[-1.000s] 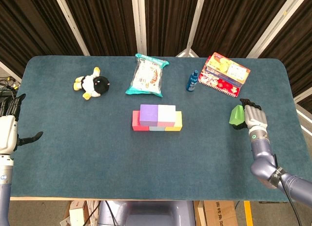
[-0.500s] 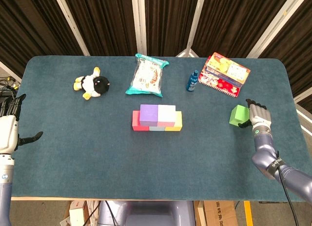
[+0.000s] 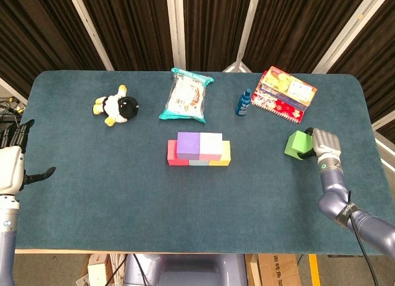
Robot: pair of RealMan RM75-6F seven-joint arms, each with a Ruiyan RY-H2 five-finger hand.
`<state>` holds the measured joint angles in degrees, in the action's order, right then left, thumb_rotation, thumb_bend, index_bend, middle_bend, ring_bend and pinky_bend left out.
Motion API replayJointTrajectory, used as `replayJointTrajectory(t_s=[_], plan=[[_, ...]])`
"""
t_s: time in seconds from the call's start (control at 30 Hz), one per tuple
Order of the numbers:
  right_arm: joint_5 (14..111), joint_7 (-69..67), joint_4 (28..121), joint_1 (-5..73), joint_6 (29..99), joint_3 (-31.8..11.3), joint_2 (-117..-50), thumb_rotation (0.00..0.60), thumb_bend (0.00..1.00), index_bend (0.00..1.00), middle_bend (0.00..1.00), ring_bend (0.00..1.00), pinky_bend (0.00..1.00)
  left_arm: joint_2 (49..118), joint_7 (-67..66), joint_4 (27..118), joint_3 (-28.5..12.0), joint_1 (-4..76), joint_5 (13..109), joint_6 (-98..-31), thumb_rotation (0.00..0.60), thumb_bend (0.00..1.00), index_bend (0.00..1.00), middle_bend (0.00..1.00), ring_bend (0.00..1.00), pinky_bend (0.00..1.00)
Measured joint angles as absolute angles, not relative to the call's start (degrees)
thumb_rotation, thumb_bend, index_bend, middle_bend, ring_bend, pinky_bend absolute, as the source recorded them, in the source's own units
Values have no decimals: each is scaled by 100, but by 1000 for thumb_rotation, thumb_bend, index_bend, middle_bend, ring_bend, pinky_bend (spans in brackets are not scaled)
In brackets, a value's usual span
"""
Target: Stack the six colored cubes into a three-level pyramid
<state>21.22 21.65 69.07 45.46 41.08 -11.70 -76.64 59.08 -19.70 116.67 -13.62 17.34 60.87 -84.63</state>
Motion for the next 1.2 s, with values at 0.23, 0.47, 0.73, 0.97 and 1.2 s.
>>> replayJointTrajectory(t_s=[0.23, 0.47, 0.73, 0.97, 1.2], plan=[[2439, 1972, 7676, 4476, 4406, -1367, -7158, 600, 263, 445, 528, 508, 441, 5859, -1903, 11701, -1375, 1721, 6058, -8428, 600, 136, 9, 89, 14, 38], [2571, 1905, 8537, 4473, 4670, -1590, -6498, 600, 262, 445, 528, 508, 441, 5802, -1840, 11748, -1380, 1714, 6016, -8358, 600, 136, 9, 90, 14, 38], [2626, 1975, 9699, 4597, 4912, -1863, -5717, 600, 262, 445, 528, 508, 441, 5765, -1816, 11803, -1374, 1720, 5965, -8296, 600, 136, 9, 89, 14, 38], [2452, 2271, 10703, 5011, 5050, -2078, -5240, 600, 263, 445, 528, 508, 441, 5727, -1807, 11821, -1365, 1723, 5968, -8273, 600, 136, 10, 89, 14, 38], [2054, 2845, 11254, 5755, 5250, -2156, -5233, 600, 263, 445, 528, 508, 441, 5685, -1758, 11828, -1386, 1712, 5966, -8292, 600, 136, 9, 89, 14, 38]])
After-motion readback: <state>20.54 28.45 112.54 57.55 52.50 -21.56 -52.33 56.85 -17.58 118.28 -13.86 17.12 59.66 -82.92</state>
